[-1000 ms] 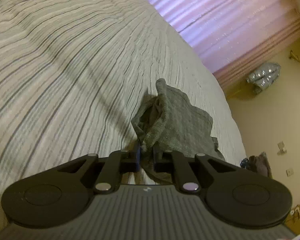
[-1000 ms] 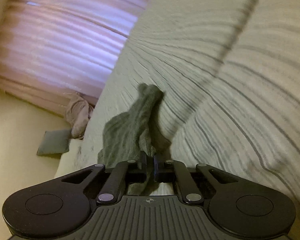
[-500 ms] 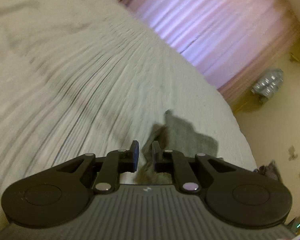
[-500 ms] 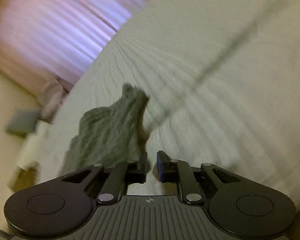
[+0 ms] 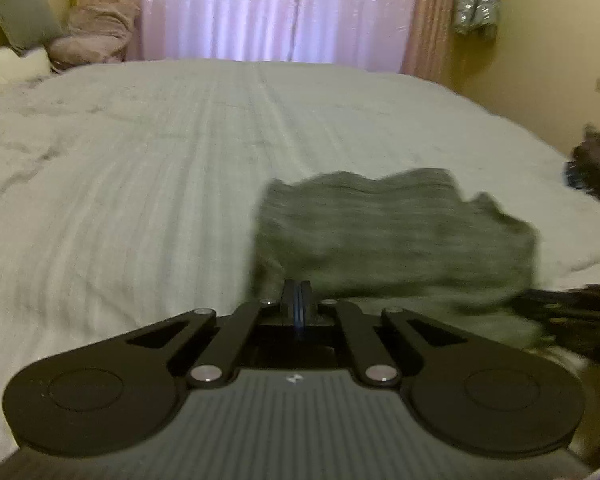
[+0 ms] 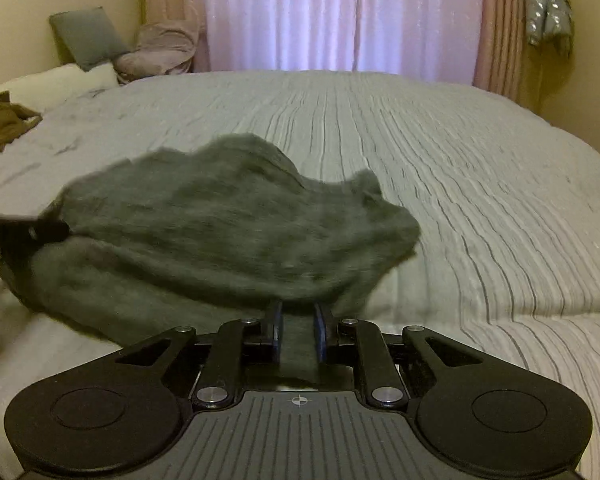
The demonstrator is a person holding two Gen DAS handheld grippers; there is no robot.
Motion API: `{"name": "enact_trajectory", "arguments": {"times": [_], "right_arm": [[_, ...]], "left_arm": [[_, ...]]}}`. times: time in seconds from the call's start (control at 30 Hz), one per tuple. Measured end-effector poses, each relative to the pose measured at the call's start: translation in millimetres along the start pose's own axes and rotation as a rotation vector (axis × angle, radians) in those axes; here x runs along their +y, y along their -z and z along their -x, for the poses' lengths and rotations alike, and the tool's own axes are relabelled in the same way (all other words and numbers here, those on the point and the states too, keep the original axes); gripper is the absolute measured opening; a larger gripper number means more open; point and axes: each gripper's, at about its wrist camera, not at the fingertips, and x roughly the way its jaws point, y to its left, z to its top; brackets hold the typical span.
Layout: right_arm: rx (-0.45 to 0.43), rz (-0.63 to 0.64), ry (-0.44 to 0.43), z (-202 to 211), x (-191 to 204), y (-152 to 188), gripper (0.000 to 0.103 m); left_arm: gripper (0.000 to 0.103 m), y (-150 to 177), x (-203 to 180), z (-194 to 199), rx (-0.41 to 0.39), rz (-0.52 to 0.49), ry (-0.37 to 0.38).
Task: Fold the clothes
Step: 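Lift the shorts, lower them back onto the bed, and open both tools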
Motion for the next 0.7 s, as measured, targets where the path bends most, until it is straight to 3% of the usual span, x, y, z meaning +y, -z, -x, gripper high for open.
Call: {"name": "enact_trajectory", "arguments": {"times": [0.07,0.17,0.23,0.33,0.43,0.5,0.6,0.7], "right_arm": [[0.018,-0.017,-0.012,3,-8,-9,0.015],[-0.025,-0.038,-0.001,14,-16,-30,0.015],[-0.058,-0.083,-0.037,17,-23,-44,0.017],[-0.08,-0.151,-0.075,12,-35,-61,0.053],[-0.101,-0.147,-0.097,2,-38,-74,0.053],[-0.084,-0.135,-0.126,-7,-33,-80,0.053],[-0.057,-0.096,-0.171,-28,-21,-82,0.053],[-0.012,-0.065,-0.128,-57,-10,-79,0.053]], "left_arm": [[0.003,-12,10,1,-0.007,0.019,-0.011],[0.004,-27,20,17,-0.042,0.058,0.048],[0.015,-36,26,16,-0.043,0.121,0.094],[0.019,-48,35,6,-0.027,0.241,0.184],[0.018,-53,21,-10,-0.003,0.198,0.224],[0.018,-52,10,-25,0.025,0.152,0.21],[0.018,-46,-5,-48,0.042,0.083,0.127],[0.023,-41,-12,-71,0.046,0.035,0.065]]}}
